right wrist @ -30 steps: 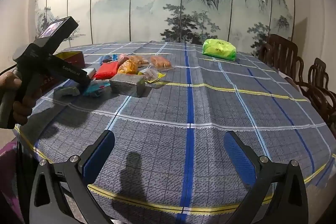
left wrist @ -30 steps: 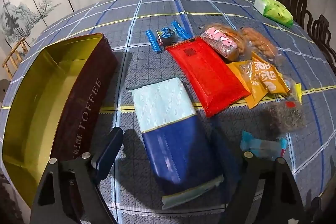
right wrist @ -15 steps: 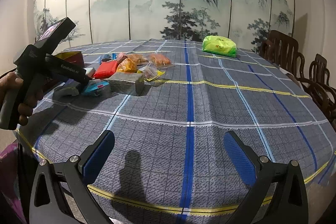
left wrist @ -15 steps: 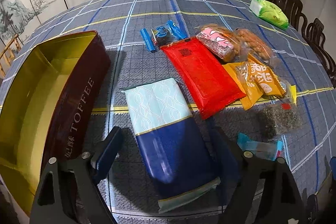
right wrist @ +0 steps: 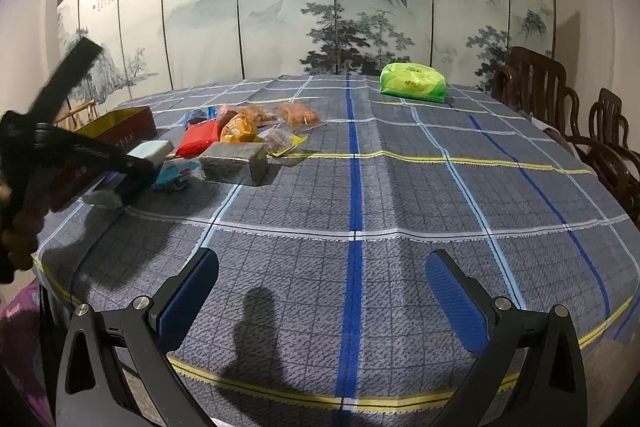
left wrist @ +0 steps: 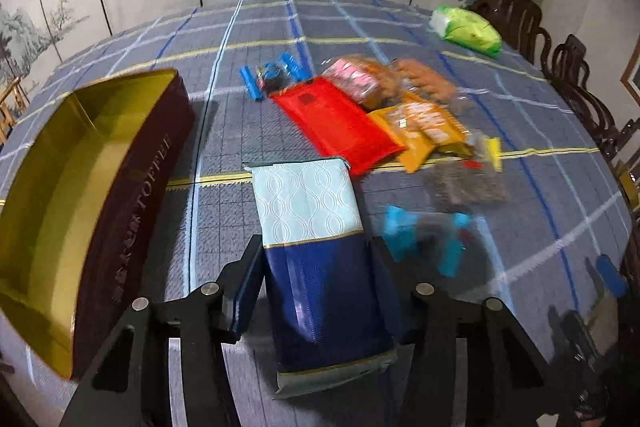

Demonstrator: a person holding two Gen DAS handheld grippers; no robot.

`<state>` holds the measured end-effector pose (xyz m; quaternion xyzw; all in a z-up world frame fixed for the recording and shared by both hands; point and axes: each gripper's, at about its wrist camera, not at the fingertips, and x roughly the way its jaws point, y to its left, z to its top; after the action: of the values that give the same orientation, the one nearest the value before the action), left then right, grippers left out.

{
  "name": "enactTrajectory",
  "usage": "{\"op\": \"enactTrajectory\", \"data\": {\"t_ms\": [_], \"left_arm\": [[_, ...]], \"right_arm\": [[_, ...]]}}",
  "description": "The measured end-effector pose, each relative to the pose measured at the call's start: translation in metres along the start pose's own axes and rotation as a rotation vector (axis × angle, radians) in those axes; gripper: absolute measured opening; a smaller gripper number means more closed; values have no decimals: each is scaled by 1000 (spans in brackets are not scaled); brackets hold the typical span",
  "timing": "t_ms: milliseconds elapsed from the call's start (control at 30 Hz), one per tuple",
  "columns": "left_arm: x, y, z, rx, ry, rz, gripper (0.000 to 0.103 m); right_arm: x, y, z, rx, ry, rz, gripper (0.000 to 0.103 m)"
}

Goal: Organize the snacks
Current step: 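Grasp the blue-and-white wafer pack with the left gripper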

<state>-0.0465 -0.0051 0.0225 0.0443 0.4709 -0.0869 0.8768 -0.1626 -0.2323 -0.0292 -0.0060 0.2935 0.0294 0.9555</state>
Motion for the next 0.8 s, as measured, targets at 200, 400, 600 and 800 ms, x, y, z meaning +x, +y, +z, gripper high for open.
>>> {"op": "enactTrajectory", "data": {"t_ms": [200, 400, 600, 800], "left_arm": [[-35, -16, 0, 52, -84, 5, 47], [-56, -18, 2, 55, -107, -19, 47], [-68, -12, 1, 24, -125, -46, 47], [-76, -4, 0, 9, -136, -49, 48]], "right_arm": [[1, 2, 1, -12, 8, -6, 103], [1, 3, 0, -12, 11, -4, 103], [-1, 8, 3, -25, 27, 65, 102], [-5, 26, 21, -59, 37, 167, 93]]}}
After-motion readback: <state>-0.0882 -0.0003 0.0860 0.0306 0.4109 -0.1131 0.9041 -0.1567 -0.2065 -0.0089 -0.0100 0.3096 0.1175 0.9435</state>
